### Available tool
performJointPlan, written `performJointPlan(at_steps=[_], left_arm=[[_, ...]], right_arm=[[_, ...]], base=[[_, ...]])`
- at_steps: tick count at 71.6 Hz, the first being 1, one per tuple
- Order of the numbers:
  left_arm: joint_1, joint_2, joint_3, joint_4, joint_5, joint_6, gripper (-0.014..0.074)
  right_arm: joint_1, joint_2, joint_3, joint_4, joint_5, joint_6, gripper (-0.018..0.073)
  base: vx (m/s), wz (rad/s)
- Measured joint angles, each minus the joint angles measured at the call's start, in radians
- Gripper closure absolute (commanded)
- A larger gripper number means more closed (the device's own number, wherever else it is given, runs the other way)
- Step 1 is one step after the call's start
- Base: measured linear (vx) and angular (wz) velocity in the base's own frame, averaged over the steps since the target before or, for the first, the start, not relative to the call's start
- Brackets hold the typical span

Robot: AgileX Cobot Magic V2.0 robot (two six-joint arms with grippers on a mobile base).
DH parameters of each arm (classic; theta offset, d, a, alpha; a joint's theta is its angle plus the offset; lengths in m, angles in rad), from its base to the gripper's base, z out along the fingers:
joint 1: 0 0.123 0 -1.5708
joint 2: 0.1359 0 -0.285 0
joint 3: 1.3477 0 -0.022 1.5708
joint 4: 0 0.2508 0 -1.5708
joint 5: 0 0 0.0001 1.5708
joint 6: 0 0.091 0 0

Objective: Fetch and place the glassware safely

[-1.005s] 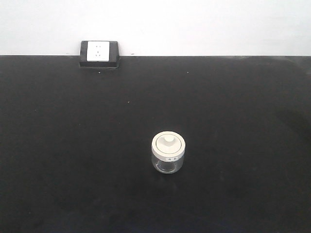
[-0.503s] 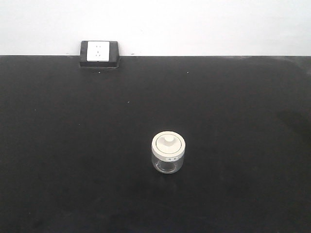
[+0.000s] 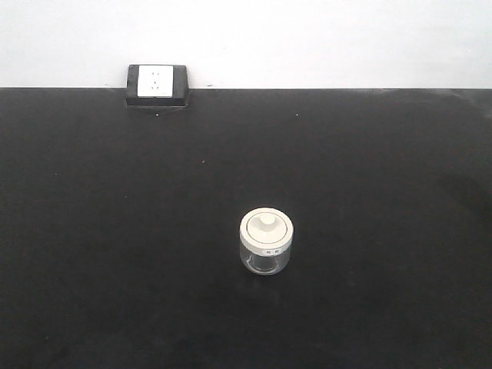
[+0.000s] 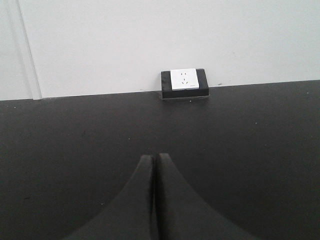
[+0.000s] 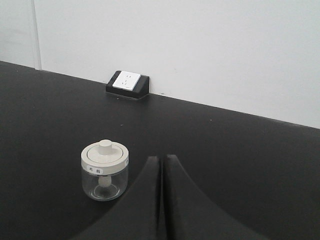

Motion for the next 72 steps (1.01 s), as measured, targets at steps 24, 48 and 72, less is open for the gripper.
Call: performJointPlan(at_steps=[24,48,72], left_arm=[[0.0,0.0,0.0,0.0,0.0,0.001,0.0603],[0.0,0.0,0.0,0.0,0.0,0.001,0.0603],[0.0,0.0,0.0,0.0,0.0,0.001,0.0603]], right_arm=[[-0.021,0.0,0.0,0.001,-0.001,-0.003,0.0567],[-0.285,-0.008,0.142,0.153,-0.172,-0.082,0.0567],[-0.344,-0.008,0.295,0.182,-0.305,-0.096,0.0567]], base=[[0.0,0.0],[0.0,0.0],[0.0,0.0]])
